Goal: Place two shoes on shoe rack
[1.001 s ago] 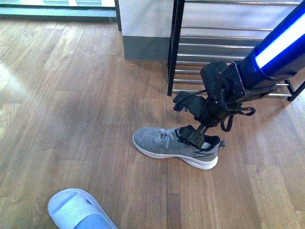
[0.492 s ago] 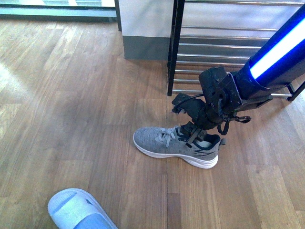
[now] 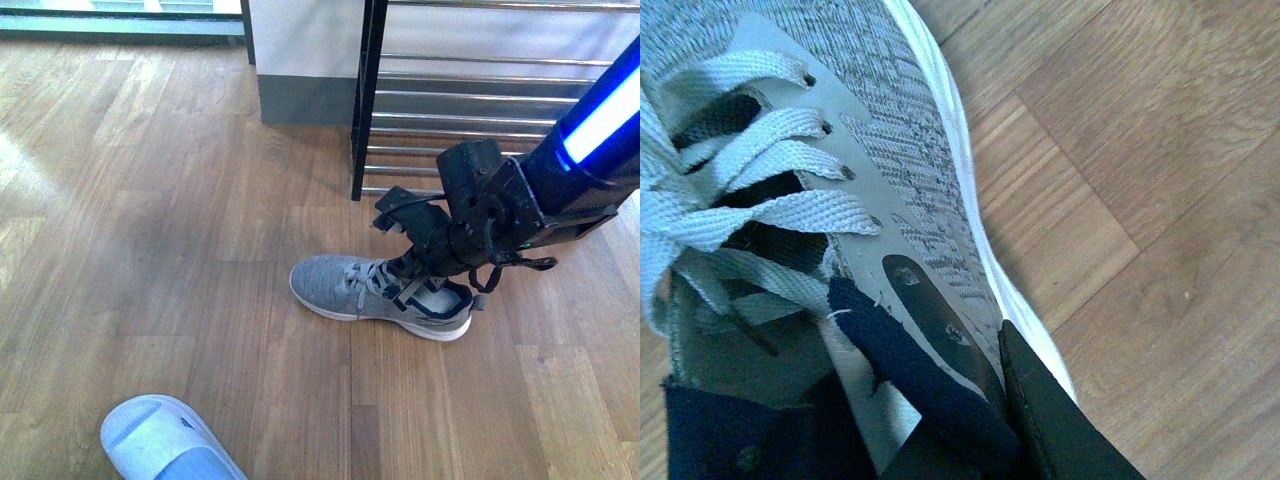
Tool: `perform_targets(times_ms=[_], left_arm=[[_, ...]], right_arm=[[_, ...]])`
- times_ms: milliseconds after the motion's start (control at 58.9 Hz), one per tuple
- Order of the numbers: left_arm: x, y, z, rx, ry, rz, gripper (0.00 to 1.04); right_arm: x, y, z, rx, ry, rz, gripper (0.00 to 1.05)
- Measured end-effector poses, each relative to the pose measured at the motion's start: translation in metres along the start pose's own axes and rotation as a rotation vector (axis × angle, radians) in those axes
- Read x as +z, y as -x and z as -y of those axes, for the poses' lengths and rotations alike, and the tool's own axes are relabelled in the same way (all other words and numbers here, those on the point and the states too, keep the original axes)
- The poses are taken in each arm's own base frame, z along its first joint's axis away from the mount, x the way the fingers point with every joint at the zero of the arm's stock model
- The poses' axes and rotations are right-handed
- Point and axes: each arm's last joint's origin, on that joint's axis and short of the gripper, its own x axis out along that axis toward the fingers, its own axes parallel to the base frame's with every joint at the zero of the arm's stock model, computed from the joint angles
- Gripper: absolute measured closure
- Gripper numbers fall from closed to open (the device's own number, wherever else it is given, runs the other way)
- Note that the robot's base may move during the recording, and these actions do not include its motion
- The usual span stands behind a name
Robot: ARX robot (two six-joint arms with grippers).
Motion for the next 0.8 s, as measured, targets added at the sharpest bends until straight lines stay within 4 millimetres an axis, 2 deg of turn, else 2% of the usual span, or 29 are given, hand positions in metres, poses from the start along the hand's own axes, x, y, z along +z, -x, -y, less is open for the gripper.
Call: perform_targets(times_ms=[153,271,373,407,543,594,645,746,797], left_arm=[[0.0,0.0,0.0,0.0,0.0,0.0,1.03],[0.0,0.0,0.0,0.0,0.0,0.0,1.03],[0.0,0.0,0.0,0.0,0.0,0.0,1.03],[0.0,0.0,0.0,0.0,0.0,0.0,1.03],[0.0,0.0,0.0,0.0,0.0,0.0,1.03],[0.0,0.0,0.0,0.0,0.0,0.0,1.03],[0.0,0.0,0.0,0.0,0.0,0.0,1.03],[0.0,0.0,0.0,0.0,0.0,0.0,1.03],[0.0,0.0,0.0,0.0,0.0,0.0,1.03]], right_arm=[[0.016,0.055,0.014,-0.049,-0.076,0.13,1.03],[0.029,0.119,0.036,-0.15,-0.156,0.284,1.03],[0.028,0.167,0.047,-0.223,-0.203,0.376,1.03],[0.024,0.187,0.051,-0.255,-0.221,0.405,1.03],[0.007,0.241,0.056,-0.348,-0.263,0.47,1.03],[-0.001,0.268,0.056,-0.383,-0.271,0.507,1.03],[-0.011,0.301,0.053,-0.418,-0.272,0.564,1.03],[-0.026,0.342,0.045,-0.458,-0.272,0.635,1.03],[-0.038,0.369,0.035,-0.487,-0.281,0.684,1.03]])
